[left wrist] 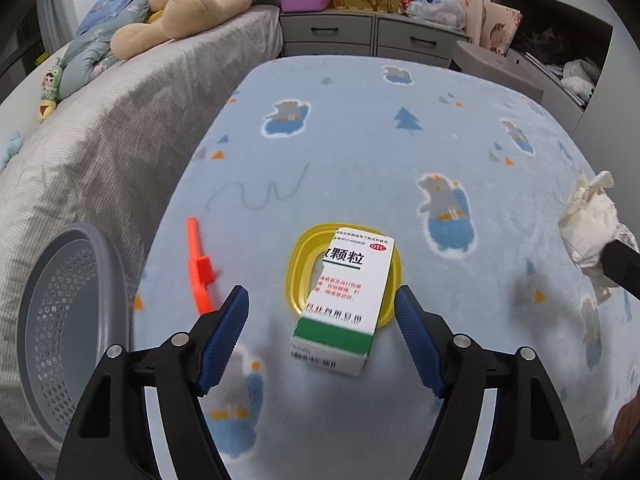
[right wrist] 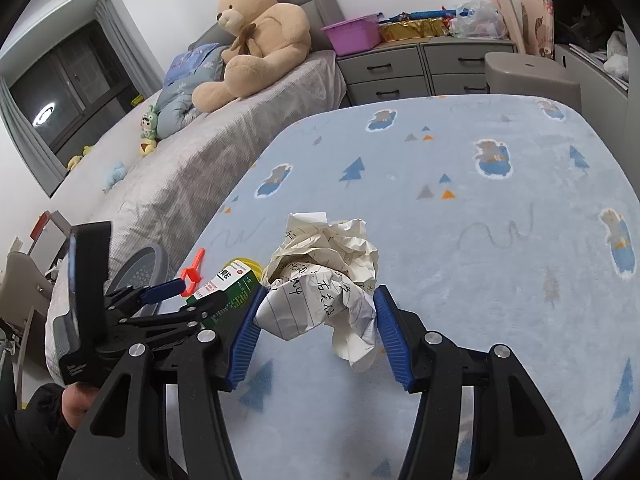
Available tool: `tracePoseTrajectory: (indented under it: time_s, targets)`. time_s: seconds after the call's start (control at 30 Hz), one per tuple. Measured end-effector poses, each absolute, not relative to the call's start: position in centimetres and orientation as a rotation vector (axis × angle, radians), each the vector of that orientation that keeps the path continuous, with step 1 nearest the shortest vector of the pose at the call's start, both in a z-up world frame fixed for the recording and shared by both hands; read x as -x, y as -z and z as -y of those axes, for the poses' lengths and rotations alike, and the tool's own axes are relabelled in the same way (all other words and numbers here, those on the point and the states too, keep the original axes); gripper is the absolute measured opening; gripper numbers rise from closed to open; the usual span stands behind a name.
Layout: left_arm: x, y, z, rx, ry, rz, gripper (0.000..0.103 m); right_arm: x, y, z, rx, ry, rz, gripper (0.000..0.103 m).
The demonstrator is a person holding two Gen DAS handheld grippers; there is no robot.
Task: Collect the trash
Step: 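Grasp the white-green medicine box with the left gripper while the right holds the paper, then carry paper and medicine box over the basket and open both grippers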
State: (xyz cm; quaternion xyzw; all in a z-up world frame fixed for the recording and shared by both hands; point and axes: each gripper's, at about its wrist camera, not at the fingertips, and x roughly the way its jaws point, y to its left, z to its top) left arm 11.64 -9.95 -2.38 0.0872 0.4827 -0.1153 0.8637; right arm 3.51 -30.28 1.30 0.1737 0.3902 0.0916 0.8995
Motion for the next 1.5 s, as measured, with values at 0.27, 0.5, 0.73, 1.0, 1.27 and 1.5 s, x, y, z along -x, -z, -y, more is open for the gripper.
tracePoseTrajectory:
  time_s: [0.27,0.5,0.73,1.0,1.27,1.5]
  targets:
    - [-12.3,3.4,10.9,-0.207,0.285,-1.047,0.052,-3.6,-1.4,30.4,-0.361,-0.201,-0.806,0.054]
    - [-11.3,3.3,10.9,-0.189,0.322,-1.046,0.035,-3.5,-1.4,30.2,-0.355,-0.206,-0.81,0.054]
    - [-9.1,1.8,9.8,-0.147,0.342,-1.007,0.035,-3.5,-1.4,30.1,-0.347,-0.204,-0.811,0.054]
    - [-6.7,-1.8,5.6,-0.107,0.297,-0.908,0.035,-3.7,-1.6,28.4,-0.317,-0.22,-0.808,0.054]
    - [-5.4,-4.7,-1.4,-0.085,0.207,-0.827,0.035,-4.1,-2.5,23.7,-0.288,-0.266,-0.805,0.054]
    - [-5.1,-5.3,-7.9,-0.057,0.125,-0.796,0.035,-4.5,-3.9,17.9,-0.234,-0.313,-0.802,0.054]
